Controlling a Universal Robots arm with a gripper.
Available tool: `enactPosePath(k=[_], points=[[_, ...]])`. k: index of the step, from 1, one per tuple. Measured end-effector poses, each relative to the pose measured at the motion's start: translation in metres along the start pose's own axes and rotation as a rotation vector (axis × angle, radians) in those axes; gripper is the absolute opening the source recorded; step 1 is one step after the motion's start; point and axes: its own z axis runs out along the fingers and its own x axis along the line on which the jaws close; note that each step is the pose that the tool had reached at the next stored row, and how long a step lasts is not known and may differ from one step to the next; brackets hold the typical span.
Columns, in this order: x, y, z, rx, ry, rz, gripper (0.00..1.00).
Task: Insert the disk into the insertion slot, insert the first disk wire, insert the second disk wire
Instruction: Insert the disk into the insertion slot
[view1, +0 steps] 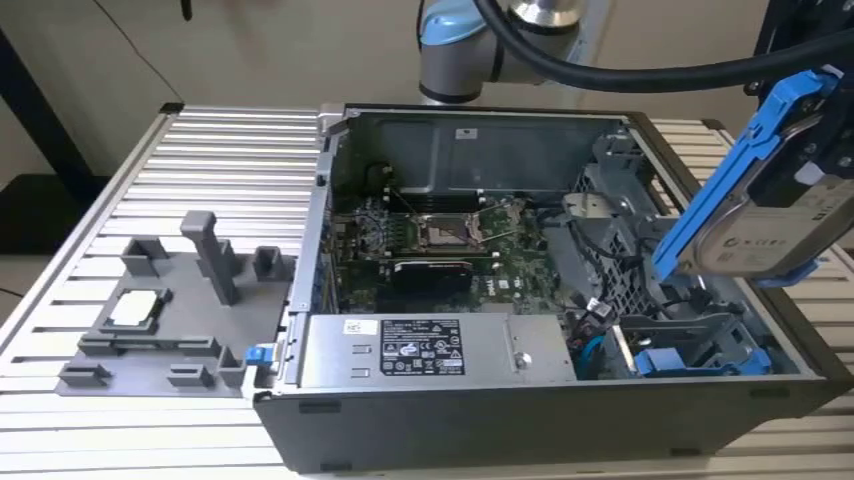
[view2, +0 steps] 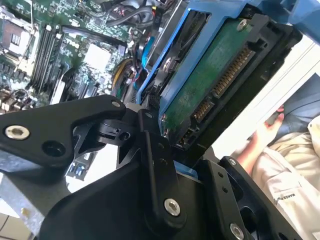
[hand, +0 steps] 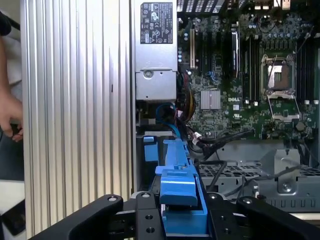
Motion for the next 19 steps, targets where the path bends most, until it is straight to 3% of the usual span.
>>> enactPosePath(k=[10, 19], points=[[0.0055, -0.0023, 0.0161, 0.0, -0.0012, 0.0, 0.33], [0.0055, -0.003, 0.0323, 0.0003, -0.0011, 0.0, 0.33]])
